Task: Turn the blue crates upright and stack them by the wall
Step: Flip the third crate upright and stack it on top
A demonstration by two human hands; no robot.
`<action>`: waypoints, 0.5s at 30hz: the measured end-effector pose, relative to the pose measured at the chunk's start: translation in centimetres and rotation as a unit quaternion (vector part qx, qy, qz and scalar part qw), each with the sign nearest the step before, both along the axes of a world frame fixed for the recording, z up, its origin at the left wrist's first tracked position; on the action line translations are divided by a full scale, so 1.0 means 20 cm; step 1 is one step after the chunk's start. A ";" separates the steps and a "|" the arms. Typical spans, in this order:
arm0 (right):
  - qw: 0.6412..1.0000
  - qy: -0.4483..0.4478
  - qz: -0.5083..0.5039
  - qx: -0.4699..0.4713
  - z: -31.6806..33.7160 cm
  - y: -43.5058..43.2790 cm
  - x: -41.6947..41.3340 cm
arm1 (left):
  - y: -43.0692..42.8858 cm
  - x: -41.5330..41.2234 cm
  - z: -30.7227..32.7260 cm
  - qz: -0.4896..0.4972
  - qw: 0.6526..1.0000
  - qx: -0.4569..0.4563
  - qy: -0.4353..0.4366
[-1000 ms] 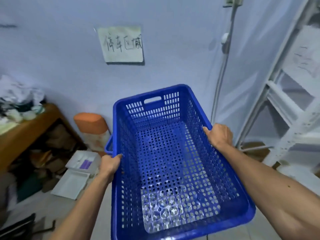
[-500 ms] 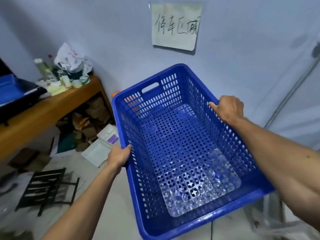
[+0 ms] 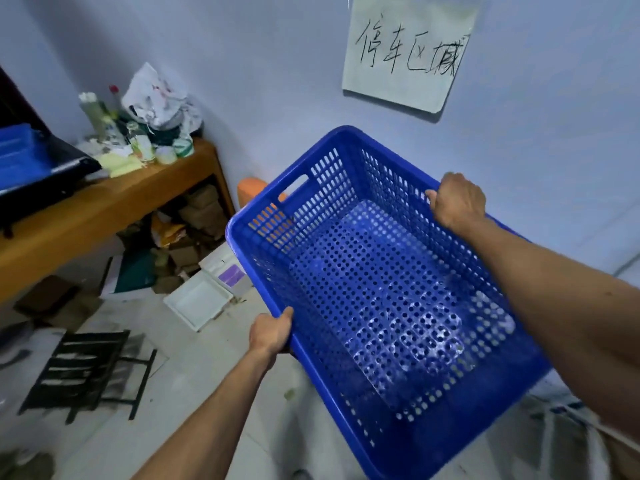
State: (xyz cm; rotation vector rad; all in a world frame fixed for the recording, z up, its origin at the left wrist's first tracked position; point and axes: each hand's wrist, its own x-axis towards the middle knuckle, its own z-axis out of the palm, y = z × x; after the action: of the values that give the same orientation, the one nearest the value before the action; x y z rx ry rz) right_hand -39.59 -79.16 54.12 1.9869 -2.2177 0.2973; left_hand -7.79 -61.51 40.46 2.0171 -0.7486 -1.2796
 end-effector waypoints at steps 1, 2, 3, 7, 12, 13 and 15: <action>1.000 -0.013 -0.012 0.004 0.00 -0.06 0.01 | -0.04 -0.02 -0.02 0.004 1.000 0.001 0.006; 1.000 -0.017 -0.020 0.010 0.00 -0.11 0.02 | -0.06 -0.04 -0.03 0.010 1.000 0.003 0.012; 0.999 -0.017 -0.022 0.016 0.01 -0.15 0.03 | -0.08 -0.07 -0.04 0.016 1.000 0.003 0.017; 1.000 -0.008 0.003 0.022 0.00 -0.31 0.01 | -0.12 -0.19 -0.11 0.040 0.999 -0.001 0.016; 0.998 -0.041 0.000 0.046 -0.04 -0.52 -0.02 | -0.16 -0.35 -0.15 0.046 0.999 -0.003 0.000; 0.997 -0.052 -0.007 0.056 -0.04 -0.55 -0.03 | -0.18 -0.38 -0.16 0.046 0.999 -0.003 0.007; 0.995 -0.073 -0.007 0.065 -0.06 -0.62 -0.05 | -0.20 -0.44 -0.17 0.049 0.998 -0.001 0.026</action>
State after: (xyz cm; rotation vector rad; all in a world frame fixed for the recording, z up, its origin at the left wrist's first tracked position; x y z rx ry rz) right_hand -40.59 -91.59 52.91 2.0757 -2.3955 0.3131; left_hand -16.68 -65.55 37.01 1.9864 -0.6192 -1.2688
